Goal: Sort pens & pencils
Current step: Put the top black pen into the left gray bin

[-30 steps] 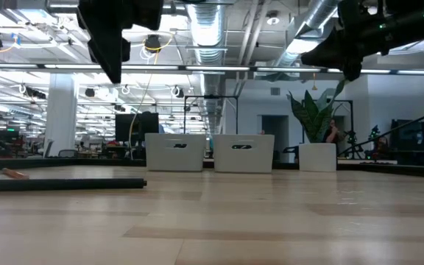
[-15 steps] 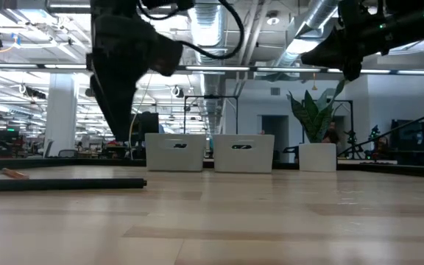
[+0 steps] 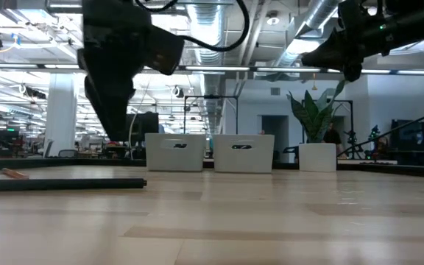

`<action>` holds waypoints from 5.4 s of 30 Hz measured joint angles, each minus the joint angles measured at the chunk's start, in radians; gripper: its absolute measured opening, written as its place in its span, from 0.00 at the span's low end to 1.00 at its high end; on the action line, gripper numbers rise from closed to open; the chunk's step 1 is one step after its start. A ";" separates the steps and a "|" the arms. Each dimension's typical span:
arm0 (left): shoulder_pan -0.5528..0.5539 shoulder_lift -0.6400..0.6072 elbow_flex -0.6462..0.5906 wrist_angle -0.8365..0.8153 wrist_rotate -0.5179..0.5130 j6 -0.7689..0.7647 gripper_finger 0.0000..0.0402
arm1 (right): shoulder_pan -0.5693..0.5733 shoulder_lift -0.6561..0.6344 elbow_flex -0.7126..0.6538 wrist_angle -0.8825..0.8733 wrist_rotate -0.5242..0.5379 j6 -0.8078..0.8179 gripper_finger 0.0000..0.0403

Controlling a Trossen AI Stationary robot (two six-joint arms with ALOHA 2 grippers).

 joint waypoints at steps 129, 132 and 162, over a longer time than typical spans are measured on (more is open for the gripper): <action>0.162 0.129 0.298 -0.225 -0.093 0.309 0.07 | -0.001 0.000 0.000 -0.087 0.001 -0.001 0.16; 0.207 0.127 0.381 -0.304 -0.140 0.314 0.07 | -0.002 0.000 0.000 -0.087 0.001 0.000 0.16; 0.797 0.156 0.596 -0.210 -0.118 0.382 0.08 | -0.002 0.000 0.000 -0.087 0.003 -0.027 0.16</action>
